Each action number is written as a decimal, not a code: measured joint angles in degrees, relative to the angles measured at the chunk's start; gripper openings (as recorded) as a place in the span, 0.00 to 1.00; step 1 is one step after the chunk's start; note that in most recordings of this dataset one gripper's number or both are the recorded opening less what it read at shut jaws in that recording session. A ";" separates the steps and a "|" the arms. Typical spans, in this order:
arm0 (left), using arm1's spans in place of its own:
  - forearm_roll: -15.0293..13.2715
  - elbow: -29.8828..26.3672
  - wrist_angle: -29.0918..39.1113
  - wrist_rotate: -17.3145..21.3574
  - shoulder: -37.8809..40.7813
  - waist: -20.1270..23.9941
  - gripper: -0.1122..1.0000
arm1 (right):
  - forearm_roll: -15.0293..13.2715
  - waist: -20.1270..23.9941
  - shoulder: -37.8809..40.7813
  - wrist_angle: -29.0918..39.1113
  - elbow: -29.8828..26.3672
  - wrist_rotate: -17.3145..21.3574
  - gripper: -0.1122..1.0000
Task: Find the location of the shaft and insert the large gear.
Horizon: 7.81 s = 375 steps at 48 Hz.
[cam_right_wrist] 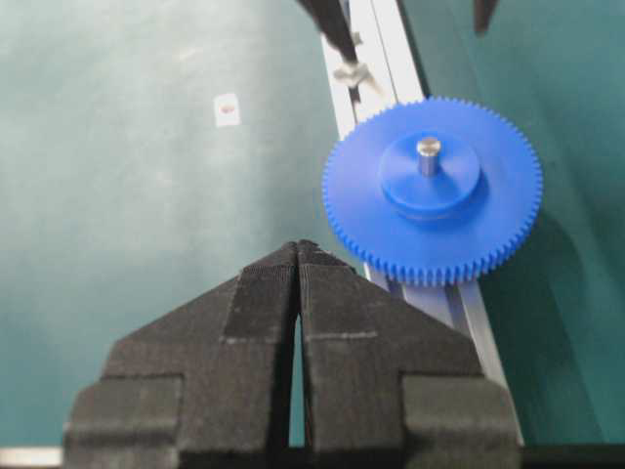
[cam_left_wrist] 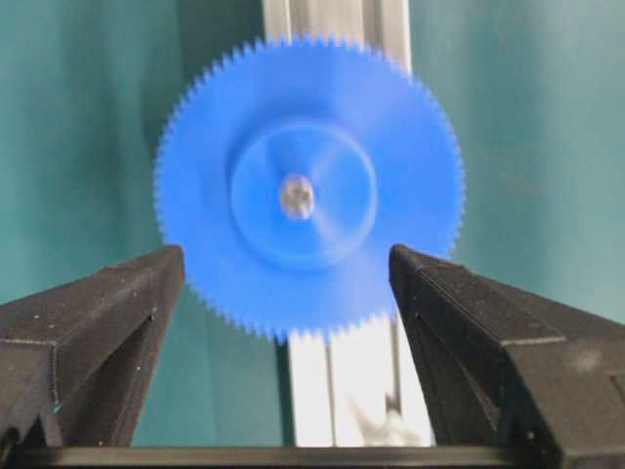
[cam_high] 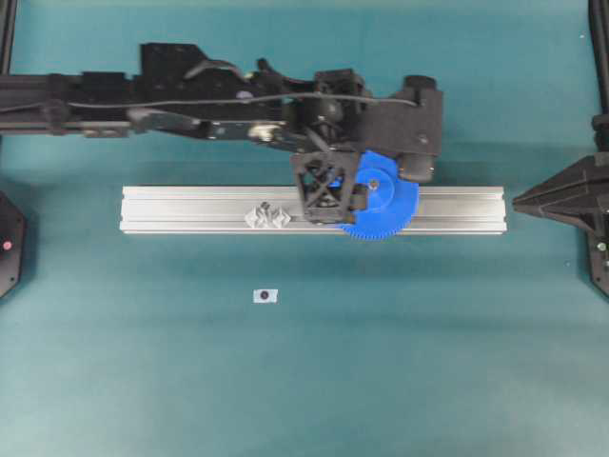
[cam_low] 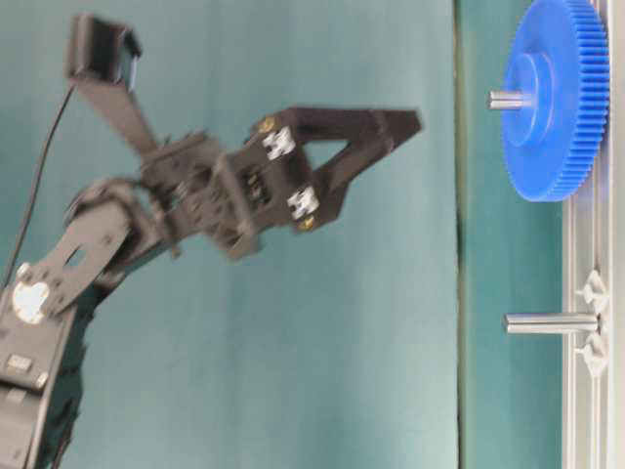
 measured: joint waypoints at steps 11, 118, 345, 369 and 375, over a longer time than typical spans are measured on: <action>0.00 6.06 -5.80 -5.36 -5.36 0.00 0.88 | 0.00 -0.09 -0.18 0.44 0.00 0.00 0.12; -0.18 44.38 -29.79 -9.23 -42.01 -3.60 0.88 | -0.26 -0.18 -2.46 1.67 0.62 0.00 0.12; 0.00 52.65 -29.88 -9.05 -53.53 -4.57 0.88 | -0.26 -0.26 -4.04 0.26 2.90 0.00 0.12; 0.00 52.73 -29.88 -9.05 -53.44 -4.57 0.88 | -0.26 -0.18 -4.04 0.35 2.90 0.00 0.12; 0.00 52.65 -29.88 -9.05 -53.44 -4.57 0.88 | -0.26 -0.18 -4.04 0.35 2.90 0.00 0.12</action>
